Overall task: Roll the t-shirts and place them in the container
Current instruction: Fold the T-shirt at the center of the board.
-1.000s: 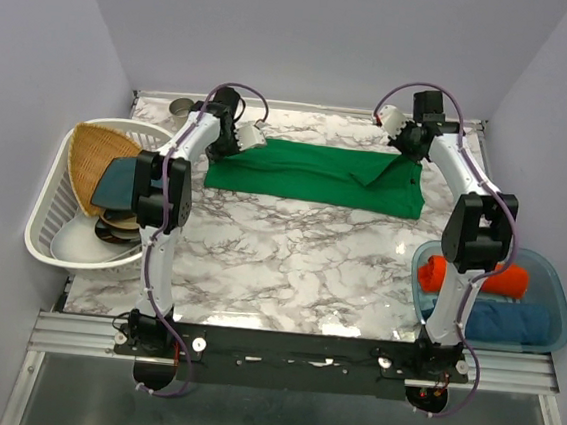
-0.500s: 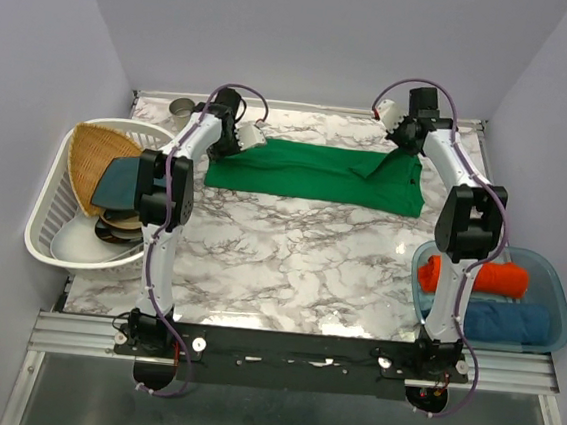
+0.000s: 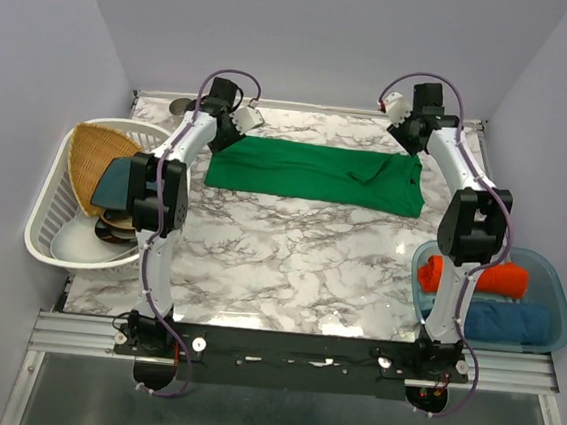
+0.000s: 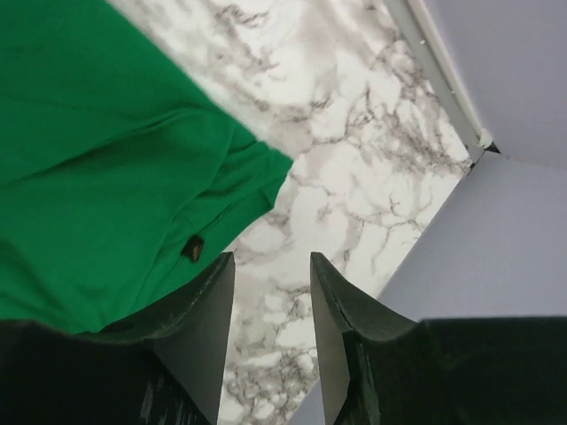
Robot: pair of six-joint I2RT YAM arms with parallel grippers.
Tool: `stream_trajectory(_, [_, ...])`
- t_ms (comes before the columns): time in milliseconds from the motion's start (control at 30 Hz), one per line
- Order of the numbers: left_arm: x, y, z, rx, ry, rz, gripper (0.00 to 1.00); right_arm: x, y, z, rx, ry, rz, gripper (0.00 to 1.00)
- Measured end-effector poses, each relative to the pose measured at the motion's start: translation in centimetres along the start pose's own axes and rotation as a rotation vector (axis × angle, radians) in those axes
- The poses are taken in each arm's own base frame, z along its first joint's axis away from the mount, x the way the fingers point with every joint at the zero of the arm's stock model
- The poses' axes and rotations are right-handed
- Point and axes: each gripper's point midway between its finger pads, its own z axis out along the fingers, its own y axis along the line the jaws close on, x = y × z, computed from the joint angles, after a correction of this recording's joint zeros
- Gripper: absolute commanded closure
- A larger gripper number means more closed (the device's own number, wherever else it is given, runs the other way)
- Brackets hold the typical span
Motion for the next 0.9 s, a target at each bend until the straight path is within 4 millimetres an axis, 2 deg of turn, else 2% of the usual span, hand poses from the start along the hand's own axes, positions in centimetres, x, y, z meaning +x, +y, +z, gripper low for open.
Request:
stream_trajectory(133, [-0.9, -0.1, -2.7, -0.021, -0.057, -0.044, 0.54, 1.5, 1.9, -2.1, -0.086, 0.04, -0.03, 0.52])
stream_trajectory(200, [-0.8, -1.2, -3.2, 0.001, -0.066, -0.047, 0.57, 3.5, 4.1, -2.7, -0.166, 0.096, -0.062, 0.52])
stream_trajectory(300, [-0.2, -3.4, -2.3, 0.063, -0.05, -0.041, 0.66, 6.7, 7.5, -2.6, -0.283, 0.187, -0.098, 0.52])
stream_trajectory(333, [0.2, -4.2, -1.8, 0.09, -0.037, -0.041, 0.74, 8.1, 8.8, -2.6, -0.334, 0.232, -0.107, 0.54])
stream_trajectory(400, [0.7, -5.6, -0.9, 0.133, -0.016, -0.04, 0.83, 9.9, 10.3, -2.4, -0.394, 0.287, -0.115, 0.58])
stream_trajectory(433, [1.0, -6.1, -0.6, 0.148, -0.006, -0.043, 0.89, 10.4, 10.6, -2.4, -0.41, 0.302, -0.118, 0.63])
stream_trajectory(533, [1.5, -7.2, 0.4, 0.19, 0.013, -0.046, 0.92, 11.3, 11.1, -2.3, -0.44, 0.334, -0.132, 0.71])
stream_trajectory(667, [2.0, -8.3, 1.5, 0.23, 0.036, -0.054, 0.93, 11.9, 11.2, -2.1, -0.465, 0.364, -0.148, 0.73])
stream_trajectory(900, [2.2, -8.6, 1.8, 0.239, 0.045, -0.057, 0.93, 13.2, 11.8, -1.6, -0.489, 0.416, -0.178, 0.78])
